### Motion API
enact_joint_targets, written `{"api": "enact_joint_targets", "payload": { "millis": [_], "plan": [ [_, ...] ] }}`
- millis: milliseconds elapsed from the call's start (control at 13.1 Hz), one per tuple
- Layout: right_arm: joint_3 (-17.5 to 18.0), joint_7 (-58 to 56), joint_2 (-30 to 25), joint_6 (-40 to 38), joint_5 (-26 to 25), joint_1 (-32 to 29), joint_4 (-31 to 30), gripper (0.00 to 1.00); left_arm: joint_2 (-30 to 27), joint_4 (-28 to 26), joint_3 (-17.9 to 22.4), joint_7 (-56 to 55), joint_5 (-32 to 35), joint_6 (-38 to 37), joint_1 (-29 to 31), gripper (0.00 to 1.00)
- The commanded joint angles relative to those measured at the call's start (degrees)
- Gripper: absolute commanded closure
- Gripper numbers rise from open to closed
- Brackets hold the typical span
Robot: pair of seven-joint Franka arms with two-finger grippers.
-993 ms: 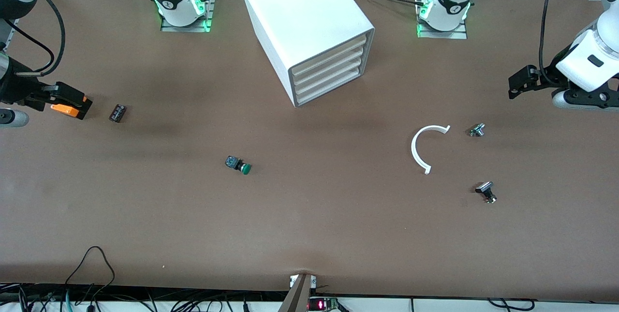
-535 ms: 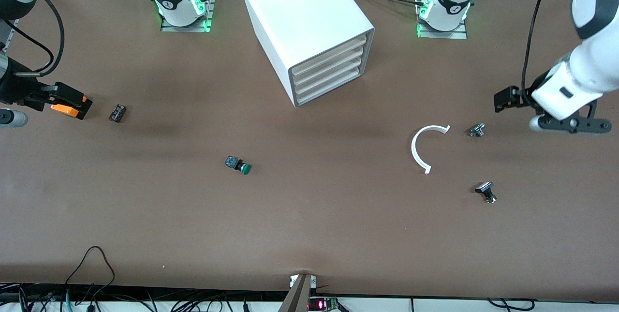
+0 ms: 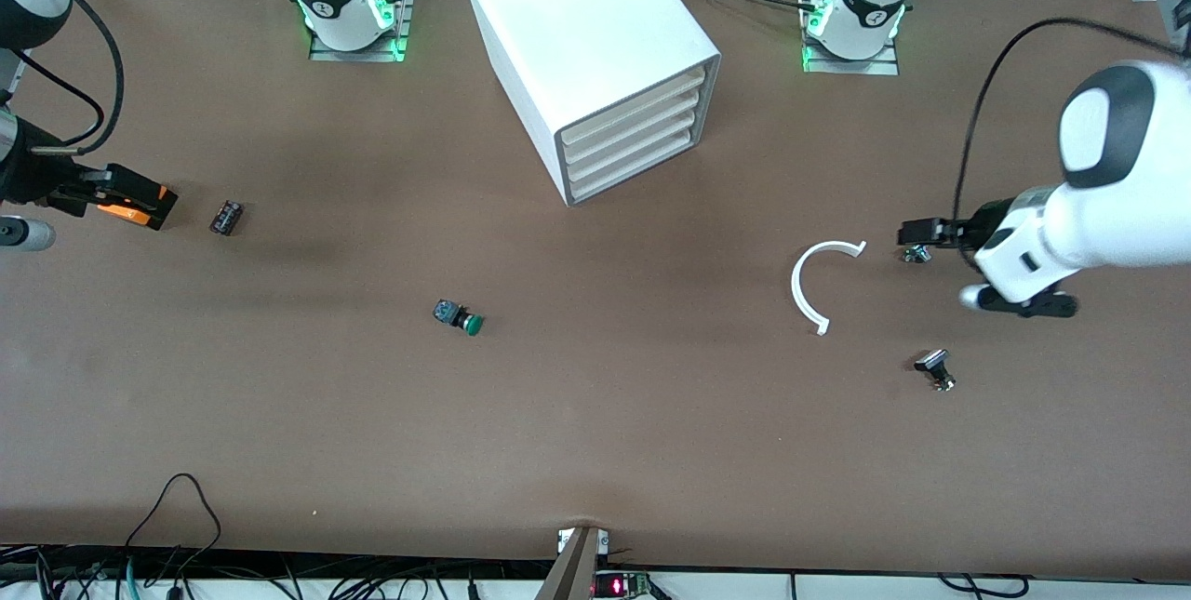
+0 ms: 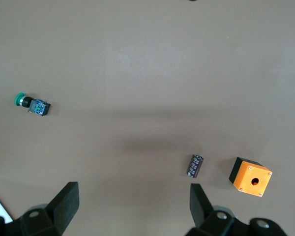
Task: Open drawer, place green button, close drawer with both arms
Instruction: 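Reach the green button and the drawer handle with the right and left grippers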
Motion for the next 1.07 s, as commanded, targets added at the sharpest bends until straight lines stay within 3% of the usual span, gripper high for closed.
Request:
{"api": "enact_joint_targets", "payload": {
  "millis": [0,306,688,993],
  "plan": [
    [0.2,0.1,1.2,0.2,1.1,-0.3,-0.4,0.00,3.3,-1.7,-3.4,1.5,-6.7,-0.6,0.4,0.00],
    [0.8,-0.8,4.9,0.2,1.4,0.4,-0.3,0.00,7.8,-8.3,-7.6,3.4,-20.3,0.1,0.1,0.00],
    [2.3,-1.8,7.1,3.0,3.4,2.8,-0.3,0.00,9.7,-22.0,-15.0,19.6,-31.4,14.0,-0.3,0.00],
    [4.5,-4.2,10.7,7.4,3.4,5.4,-0.3,0.00,10.9,-24.9,-20.0,26.7,-40.3,17.1,-2.3,0.00]
  ]
}}
